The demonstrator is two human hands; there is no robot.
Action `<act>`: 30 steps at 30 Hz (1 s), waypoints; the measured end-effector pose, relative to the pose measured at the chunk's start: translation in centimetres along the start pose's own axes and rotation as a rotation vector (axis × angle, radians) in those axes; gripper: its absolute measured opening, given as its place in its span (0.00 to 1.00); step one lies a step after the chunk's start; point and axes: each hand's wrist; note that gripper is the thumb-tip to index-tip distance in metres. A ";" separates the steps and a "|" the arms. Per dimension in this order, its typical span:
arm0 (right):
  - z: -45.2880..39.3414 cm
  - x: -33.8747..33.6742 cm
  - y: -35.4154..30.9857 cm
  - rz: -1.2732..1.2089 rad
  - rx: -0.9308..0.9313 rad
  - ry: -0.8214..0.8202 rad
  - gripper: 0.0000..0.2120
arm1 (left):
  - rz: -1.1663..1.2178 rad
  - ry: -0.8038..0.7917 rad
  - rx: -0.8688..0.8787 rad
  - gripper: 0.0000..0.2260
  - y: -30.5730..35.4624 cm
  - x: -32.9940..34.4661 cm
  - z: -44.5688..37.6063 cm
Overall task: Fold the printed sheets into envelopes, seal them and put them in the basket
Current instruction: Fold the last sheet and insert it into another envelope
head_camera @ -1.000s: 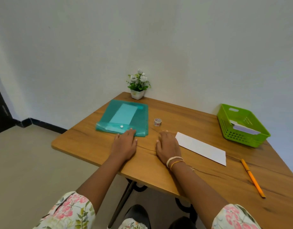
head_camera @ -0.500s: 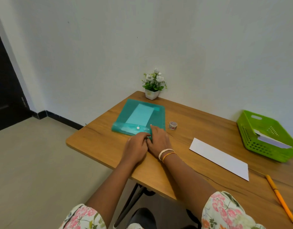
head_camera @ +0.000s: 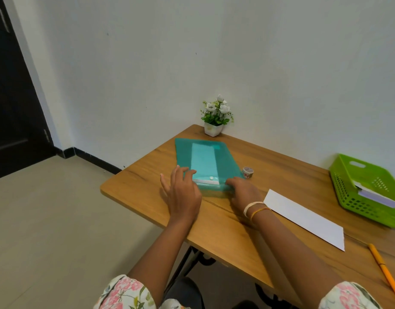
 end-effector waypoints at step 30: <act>-1.1 4.0 -1.5 -0.118 -0.053 0.242 0.06 | 0.197 -0.145 -0.369 0.08 -0.6 1.2 -1.3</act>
Point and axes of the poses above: each hand's wrist, its own z-axis away from the middle knuckle, its own x-axis out of the palm, y = z × x, and after that the axes turned 8 degrees about -z, right-handed
